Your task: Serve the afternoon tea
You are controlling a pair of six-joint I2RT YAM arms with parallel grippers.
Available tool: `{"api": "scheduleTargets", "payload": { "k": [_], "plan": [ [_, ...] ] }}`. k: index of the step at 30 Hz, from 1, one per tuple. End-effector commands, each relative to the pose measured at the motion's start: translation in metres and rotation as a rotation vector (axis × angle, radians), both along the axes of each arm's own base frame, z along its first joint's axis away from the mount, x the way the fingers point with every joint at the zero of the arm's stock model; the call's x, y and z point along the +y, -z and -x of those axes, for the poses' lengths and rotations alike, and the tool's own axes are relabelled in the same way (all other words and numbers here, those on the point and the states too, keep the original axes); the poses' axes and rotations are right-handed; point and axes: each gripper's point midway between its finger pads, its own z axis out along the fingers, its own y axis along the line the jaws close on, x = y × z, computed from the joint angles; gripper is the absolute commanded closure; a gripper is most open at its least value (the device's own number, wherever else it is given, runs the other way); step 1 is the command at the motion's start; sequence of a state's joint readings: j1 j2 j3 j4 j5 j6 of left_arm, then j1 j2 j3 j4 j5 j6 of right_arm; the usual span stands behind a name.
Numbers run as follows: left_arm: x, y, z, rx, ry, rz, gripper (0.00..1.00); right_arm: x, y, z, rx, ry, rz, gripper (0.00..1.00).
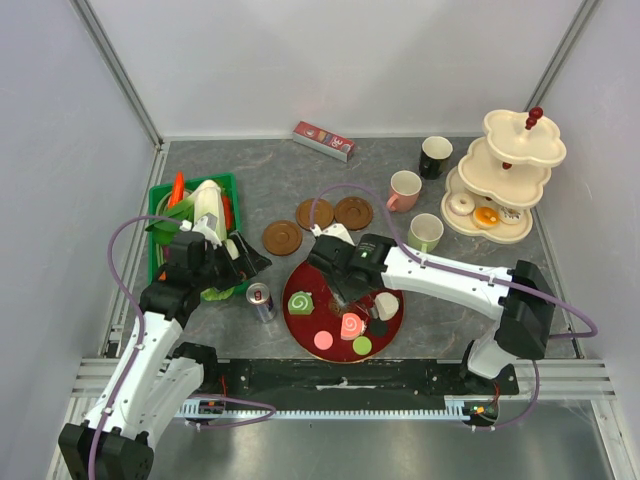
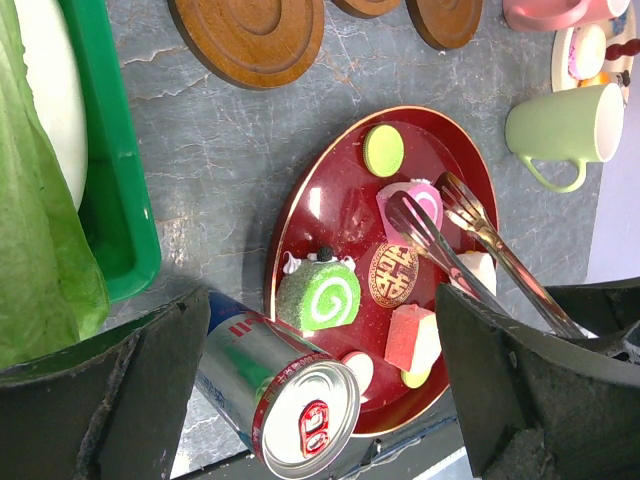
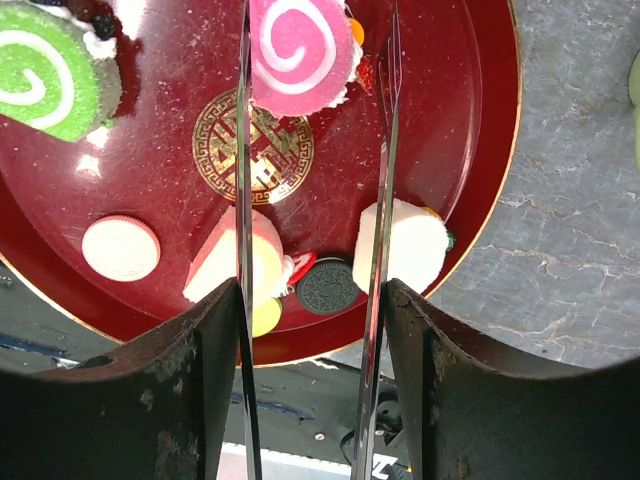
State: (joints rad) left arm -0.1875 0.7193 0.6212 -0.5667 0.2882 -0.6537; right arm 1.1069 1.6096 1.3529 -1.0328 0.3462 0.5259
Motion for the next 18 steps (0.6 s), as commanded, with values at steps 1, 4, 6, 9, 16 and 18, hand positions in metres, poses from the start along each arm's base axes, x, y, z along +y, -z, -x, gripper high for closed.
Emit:
{"api": "scheduleTargets", "payload": {
  "k": [1,4,6,9,16,18],
  "plan": [
    [-0.001,-0.006,-0.005,-0.026,-0.013,0.012,0.01,0.0,0.001,-0.006,-0.016,0.02,-0.002,0.36],
    [-0.001,-0.006,-0.005,-0.026,-0.014,0.012,0.01,-0.001,0.003,-0.004,-0.007,0.014,0.005,0.37],
    [-0.001,-0.006,-0.004,-0.026,-0.013,0.012,0.01,0.002,0.003,-0.003,0.0,0.008,-0.005,0.38],
    [-0.001,-0.006,-0.005,-0.026,-0.014,0.012,0.01,0.004,-0.001,-0.004,-0.004,0.004,-0.022,0.42],
    [-0.001,-0.006,-0.004,-0.029,-0.013,0.012,0.01,-0.002,-0.041,-0.015,-0.106,0.047,-0.073,0.46],
    [-0.001,-0.006,-0.004,-0.027,-0.013,0.012,0.01,-0.009,-0.058,-0.021,-0.145,0.075,-0.097,0.47]
  ]
}}
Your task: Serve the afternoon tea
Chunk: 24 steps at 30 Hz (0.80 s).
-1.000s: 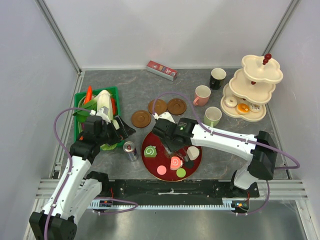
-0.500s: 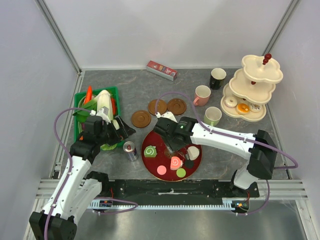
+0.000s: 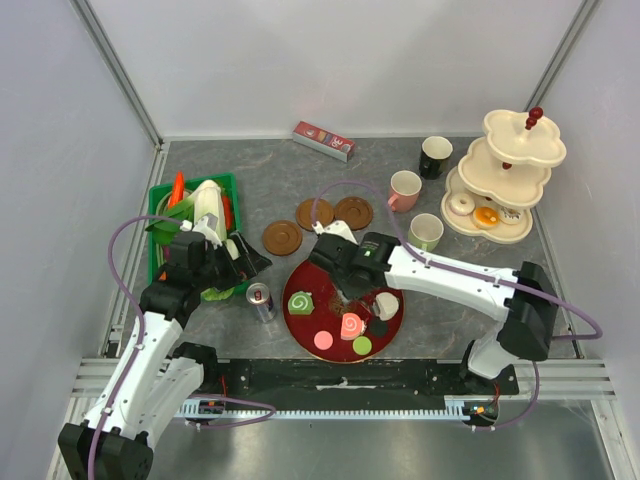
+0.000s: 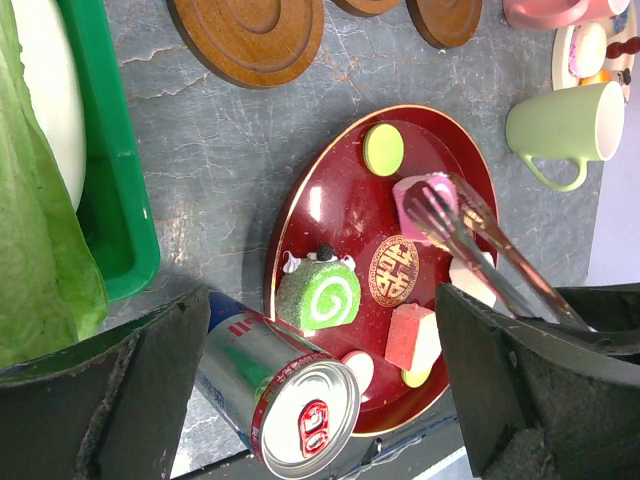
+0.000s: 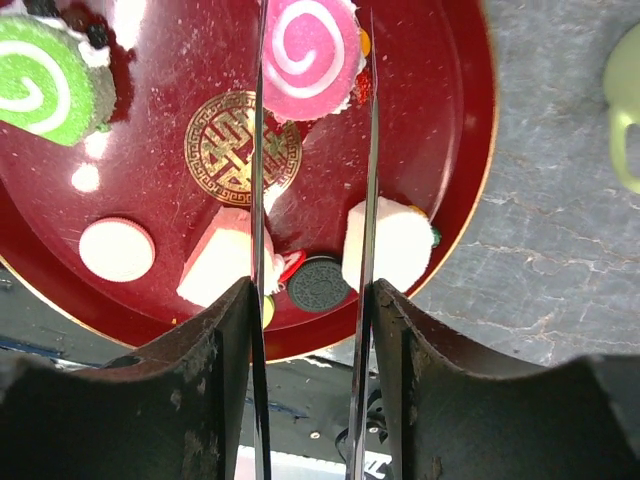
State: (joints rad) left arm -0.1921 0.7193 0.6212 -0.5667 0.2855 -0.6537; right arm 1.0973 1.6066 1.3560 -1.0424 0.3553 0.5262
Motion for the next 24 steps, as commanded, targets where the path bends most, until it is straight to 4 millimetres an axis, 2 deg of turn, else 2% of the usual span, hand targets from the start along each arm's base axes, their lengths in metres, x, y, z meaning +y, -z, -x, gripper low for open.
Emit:
{"api": "scheduleTargets", "payload": {
  "k": [1,7,12,14,19,24],
  "plan": [
    [-0.001,-0.007,-0.004,-0.029,-0.014,0.014,0.01,-0.008,-0.066,-0.02,-0.159,0.076,-0.127,0.47],
    [-0.001,-0.007,-0.005,-0.03,-0.014,0.014,0.01,-0.046,-0.128,-0.052,-0.298,0.207,-0.252,0.5],
    [-0.002,-0.006,-0.004,-0.026,-0.01,0.012,0.01,-0.097,-0.172,-0.086,-0.424,0.342,-0.279,0.51],
    [-0.001,-0.006,-0.005,-0.026,-0.013,0.012,0.01,-0.12,-0.183,-0.099,-0.476,0.41,-0.255,0.51],
    [-0.002,-0.008,-0.005,-0.03,-0.01,0.014,0.01,-0.168,-0.195,-0.132,-0.563,0.563,-0.133,0.51],
    [-0.002,-0.01,-0.005,-0.036,-0.009,0.016,0.01,-0.201,-0.189,-0.171,-0.573,0.662,-0.038,0.51]
  ]
}}
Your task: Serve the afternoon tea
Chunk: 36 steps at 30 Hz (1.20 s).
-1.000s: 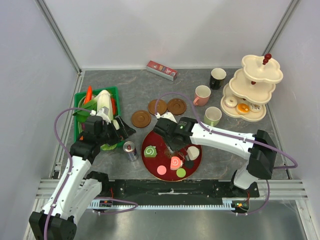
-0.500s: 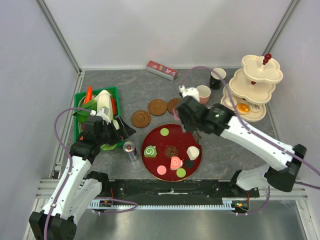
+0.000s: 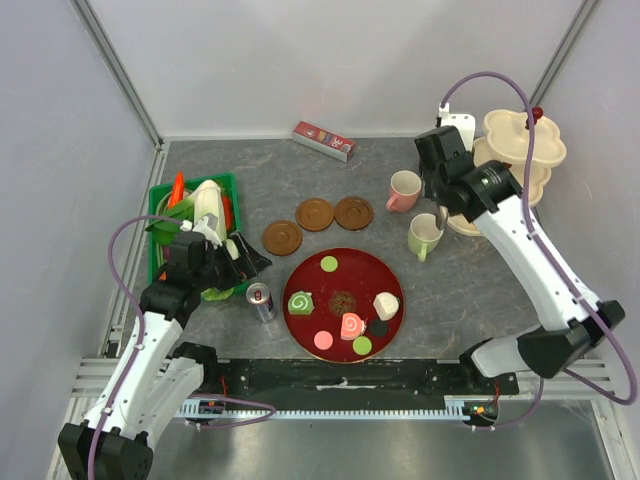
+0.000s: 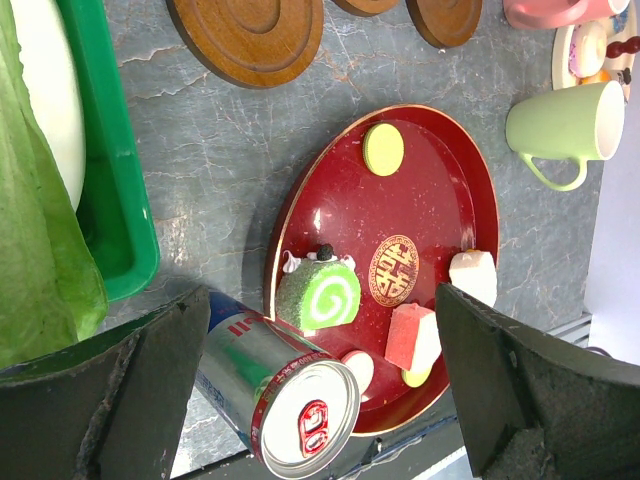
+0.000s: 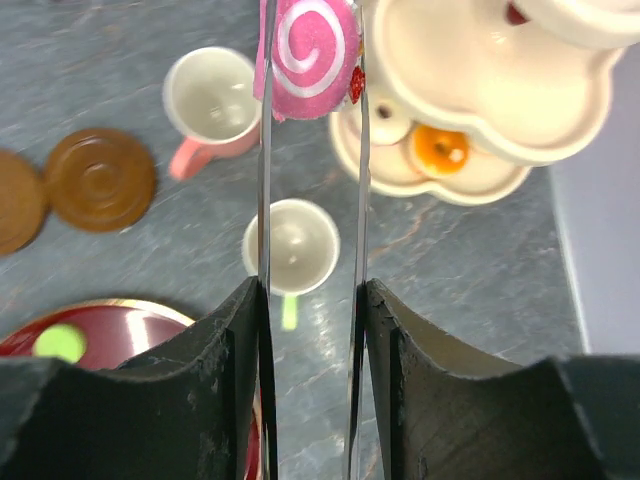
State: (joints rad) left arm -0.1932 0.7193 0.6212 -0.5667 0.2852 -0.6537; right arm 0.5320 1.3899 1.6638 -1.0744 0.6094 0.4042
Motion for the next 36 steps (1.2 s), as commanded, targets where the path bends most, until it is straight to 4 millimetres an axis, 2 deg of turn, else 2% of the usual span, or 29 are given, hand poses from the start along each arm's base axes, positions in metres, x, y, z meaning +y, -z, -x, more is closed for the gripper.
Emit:
{"api": "scheduleTargets", "payload": {
  "k": [1,6,12,16,20,25,36],
  "plan": [
    [-0.002,-0.01,-0.005,-0.038,-0.01,0.017,0.01,-0.036,-0.005,-0.037,-0.029,0.126,0.093,0.51],
    [-0.001,-0.011,-0.005,-0.041,-0.011,0.017,0.01,-0.064,0.012,-0.074,-0.008,0.193,0.105,0.51],
    [-0.002,-0.012,-0.005,-0.047,-0.009,0.018,0.01,-0.09,0.026,-0.092,0.002,0.264,0.129,0.51],
    [-0.001,-0.011,-0.005,-0.047,-0.013,0.016,0.01,-0.099,0.032,-0.094,0.012,0.283,0.132,0.5],
    [-0.002,-0.012,-0.005,-0.048,-0.01,0.019,0.01,-0.109,0.047,-0.097,0.053,0.303,0.132,0.49],
    [-0.003,-0.012,-0.005,-0.049,-0.004,0.018,0.01,-0.113,0.06,-0.097,0.083,0.313,0.128,0.46],
    [-0.002,-0.012,-0.005,-0.049,-0.007,0.018,0.01,-0.113,0.055,-0.093,0.071,0.31,0.101,0.35]
  ]
}}
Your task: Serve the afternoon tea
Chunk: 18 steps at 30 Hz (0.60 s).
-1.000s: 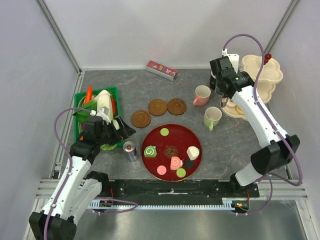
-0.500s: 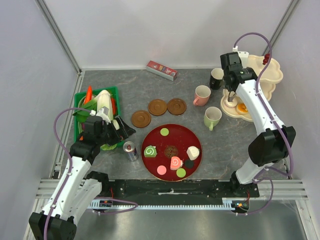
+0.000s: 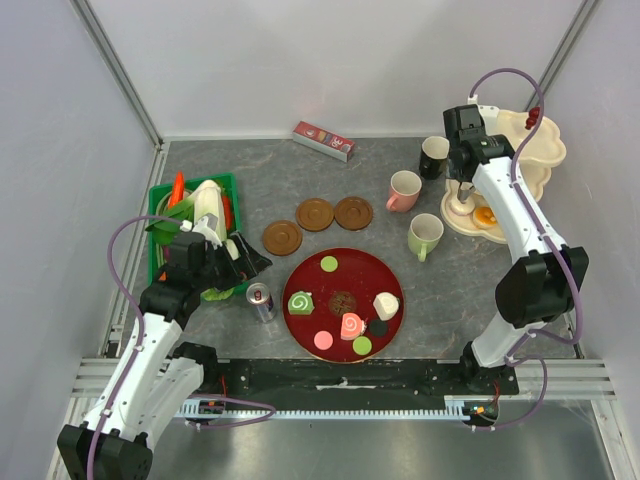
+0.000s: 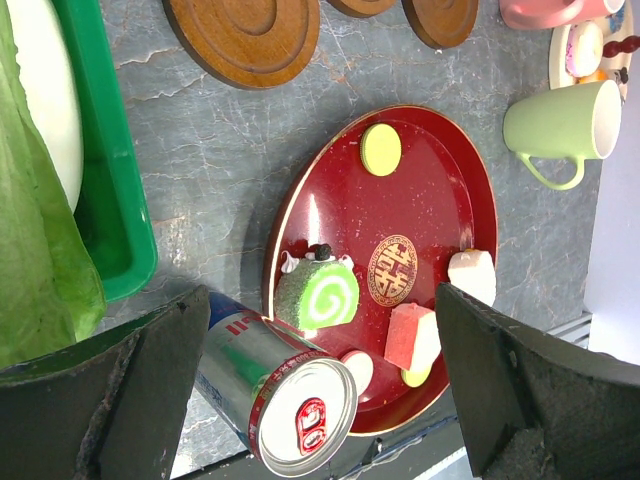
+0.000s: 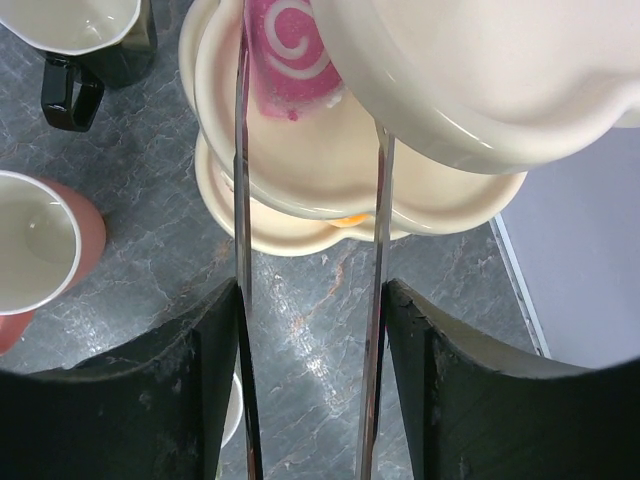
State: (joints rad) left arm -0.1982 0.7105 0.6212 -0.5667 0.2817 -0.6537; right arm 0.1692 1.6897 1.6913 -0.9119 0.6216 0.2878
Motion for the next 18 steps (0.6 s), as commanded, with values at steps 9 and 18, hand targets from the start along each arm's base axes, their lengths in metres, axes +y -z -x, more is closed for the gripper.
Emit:
{"api": "scheduleTargets", "payload": {
  "k": [9,18],
  "plan": [
    [-0.001,-0.01,-0.005,-0.041,-0.009,0.019,0.01,0.003,-0.026,0.008,-0.106,0.006,-0.057,0.34],
    [-0.002,-0.01,-0.005,-0.039,-0.007,0.02,0.01,0.016,-0.029,0.034,-0.115,-0.06,-0.15,0.35]
  ]
}}
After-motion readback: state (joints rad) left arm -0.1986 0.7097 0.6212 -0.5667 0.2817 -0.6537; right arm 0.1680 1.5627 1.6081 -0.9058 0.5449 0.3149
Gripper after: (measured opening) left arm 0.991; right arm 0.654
